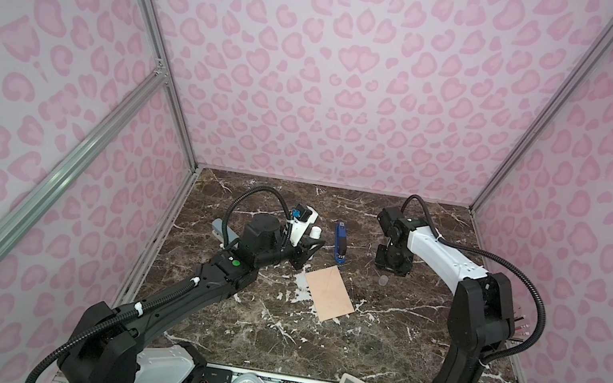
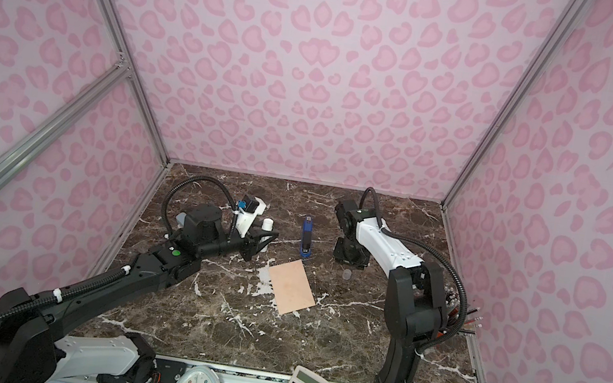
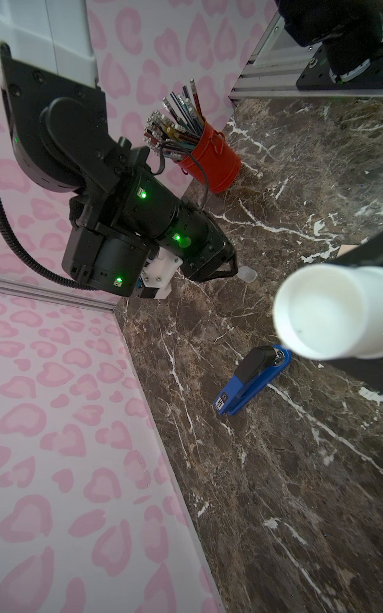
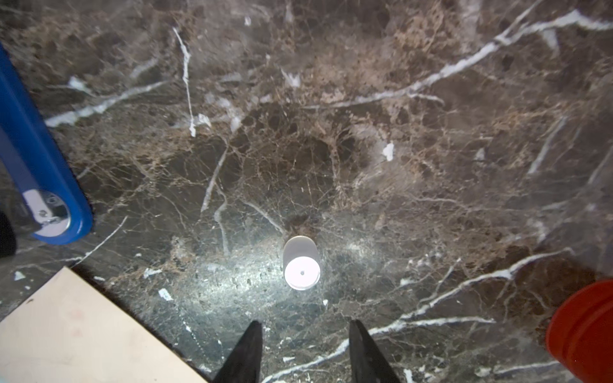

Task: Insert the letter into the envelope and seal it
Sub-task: 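Move the right gripper away over the small clear cap on the table, then lower the right gripper and grasp the small clear cap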

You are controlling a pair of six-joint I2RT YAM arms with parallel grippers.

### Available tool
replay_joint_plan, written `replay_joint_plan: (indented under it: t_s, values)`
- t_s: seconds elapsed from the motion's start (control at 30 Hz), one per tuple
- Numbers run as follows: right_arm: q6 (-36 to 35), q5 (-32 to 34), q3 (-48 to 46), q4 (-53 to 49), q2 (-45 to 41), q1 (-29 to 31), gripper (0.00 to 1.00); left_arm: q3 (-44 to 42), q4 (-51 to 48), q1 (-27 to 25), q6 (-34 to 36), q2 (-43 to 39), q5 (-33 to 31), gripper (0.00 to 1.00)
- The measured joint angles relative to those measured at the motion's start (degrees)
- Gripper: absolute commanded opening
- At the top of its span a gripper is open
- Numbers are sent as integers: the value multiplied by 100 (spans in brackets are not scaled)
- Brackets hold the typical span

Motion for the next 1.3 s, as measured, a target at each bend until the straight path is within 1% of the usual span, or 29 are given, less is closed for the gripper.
replay_joint_plan:
  t_s: [0.33, 0.47, 0.6, 0.97, 1.1, 1.3]
  values:
    - [24, -240, -334, 120, 225, -109, 48, -22, 9, -127, -24, 131, -37, 4]
    - [20, -286, -343, 192, 313, -157, 43, -22, 50, -175, -72, 177, -33, 4]
    - [17, -343, -275, 243, 422, -173, 41, -22, 57, -199, -83, 192, -33, 4]
    - [-7, -433, -181, 282, 610, -232, 40, -22, 120, -210, -83, 210, -13, 4]
    - [-9, -457, -177, 284, 691, -245, 37, -22, 127, -210, -83, 210, -13, 4]
    - [-15, -494, 85, 299, 728, -269, 36, -20, 129, -210, -83, 225, -13, 4]
